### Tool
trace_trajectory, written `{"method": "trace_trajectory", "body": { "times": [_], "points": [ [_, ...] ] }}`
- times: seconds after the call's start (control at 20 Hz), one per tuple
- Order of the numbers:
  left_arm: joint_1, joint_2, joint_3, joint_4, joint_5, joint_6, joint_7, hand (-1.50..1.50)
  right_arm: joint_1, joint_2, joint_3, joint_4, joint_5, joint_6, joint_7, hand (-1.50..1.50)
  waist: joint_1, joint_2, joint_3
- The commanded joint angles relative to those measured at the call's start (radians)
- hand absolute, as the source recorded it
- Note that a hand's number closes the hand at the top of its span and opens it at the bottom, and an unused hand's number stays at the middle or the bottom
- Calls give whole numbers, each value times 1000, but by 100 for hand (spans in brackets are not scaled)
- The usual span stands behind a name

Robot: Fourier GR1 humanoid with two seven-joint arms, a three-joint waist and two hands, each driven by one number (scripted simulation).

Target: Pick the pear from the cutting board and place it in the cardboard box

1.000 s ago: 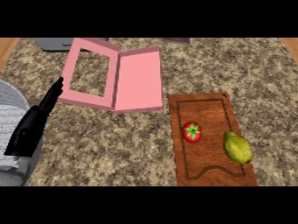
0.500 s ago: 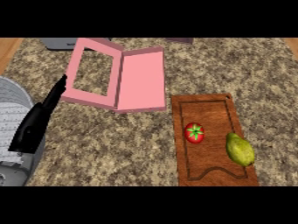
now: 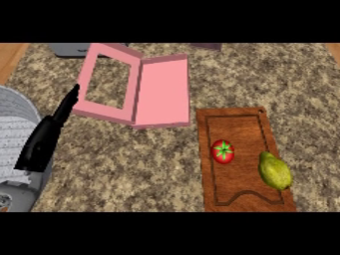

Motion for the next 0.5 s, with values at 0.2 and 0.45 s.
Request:
{"method": "trace_trajectory", "body": {
  "times": [0.2, 0.45],
  "points": [
    [21, -54, -3, 146, -20, 15, -27, 0, -165, 47, 82, 75, 99, -59, 81, -150, 3, 24, -30],
    [70, -25, 32, 119, 22, -22, -47, 0, -167, 70, 78, 80, 171, -111, 58, -150, 1, 20, -30]
  ]
}}
